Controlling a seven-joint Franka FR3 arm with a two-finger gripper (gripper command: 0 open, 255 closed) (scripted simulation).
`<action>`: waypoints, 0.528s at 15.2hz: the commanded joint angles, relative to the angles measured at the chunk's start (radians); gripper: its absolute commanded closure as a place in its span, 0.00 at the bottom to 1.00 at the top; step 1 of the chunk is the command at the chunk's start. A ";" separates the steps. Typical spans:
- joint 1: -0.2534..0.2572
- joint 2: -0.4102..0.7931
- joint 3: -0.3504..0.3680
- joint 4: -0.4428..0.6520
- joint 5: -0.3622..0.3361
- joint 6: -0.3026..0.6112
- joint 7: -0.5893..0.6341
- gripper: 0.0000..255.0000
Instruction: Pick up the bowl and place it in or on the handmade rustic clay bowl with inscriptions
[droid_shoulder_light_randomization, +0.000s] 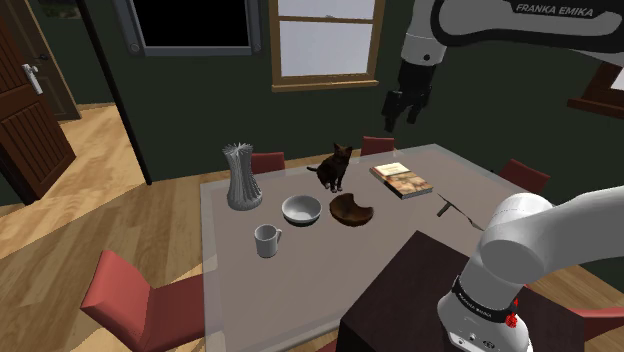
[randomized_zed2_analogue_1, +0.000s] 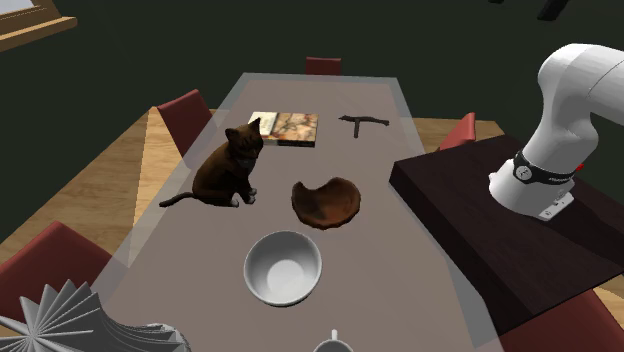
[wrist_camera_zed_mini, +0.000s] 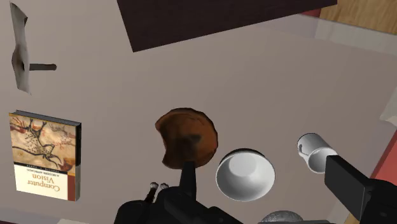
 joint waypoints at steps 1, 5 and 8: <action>0.000 0.000 0.000 0.000 0.000 0.000 0.000 0.00; 0.007 0.091 0.024 -0.041 -0.003 0.120 0.025 0.00; 0.011 0.172 0.041 -0.059 -0.008 0.207 0.045 0.00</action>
